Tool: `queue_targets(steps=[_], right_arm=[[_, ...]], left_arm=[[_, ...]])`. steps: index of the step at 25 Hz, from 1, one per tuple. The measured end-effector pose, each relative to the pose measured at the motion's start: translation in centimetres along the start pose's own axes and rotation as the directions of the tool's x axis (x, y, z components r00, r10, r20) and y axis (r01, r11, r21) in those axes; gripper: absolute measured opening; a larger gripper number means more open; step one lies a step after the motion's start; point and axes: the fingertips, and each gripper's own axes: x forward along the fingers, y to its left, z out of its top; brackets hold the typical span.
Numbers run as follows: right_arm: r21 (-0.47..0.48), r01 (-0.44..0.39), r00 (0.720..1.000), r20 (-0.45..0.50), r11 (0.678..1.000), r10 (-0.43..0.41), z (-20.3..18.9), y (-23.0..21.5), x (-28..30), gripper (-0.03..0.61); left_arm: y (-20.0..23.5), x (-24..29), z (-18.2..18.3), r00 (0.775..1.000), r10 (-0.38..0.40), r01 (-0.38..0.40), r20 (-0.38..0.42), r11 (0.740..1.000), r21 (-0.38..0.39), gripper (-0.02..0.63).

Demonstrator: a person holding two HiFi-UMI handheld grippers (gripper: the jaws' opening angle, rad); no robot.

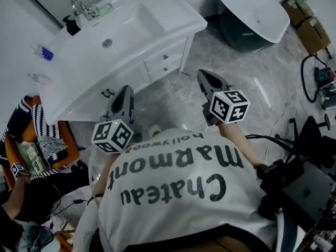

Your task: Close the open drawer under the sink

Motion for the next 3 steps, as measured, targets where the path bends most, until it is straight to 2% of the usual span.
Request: queue_targets(steps=[3], right_arm=[[-0.002,-0.006,1.0,-0.005,1.0,0.006,-0.24,0.08,-0.25,0.011]], left_arm=[[-0.2,-0.19,-0.29,1.0,0.0,0.0,-0.004,1.0,0.004,0.008]])
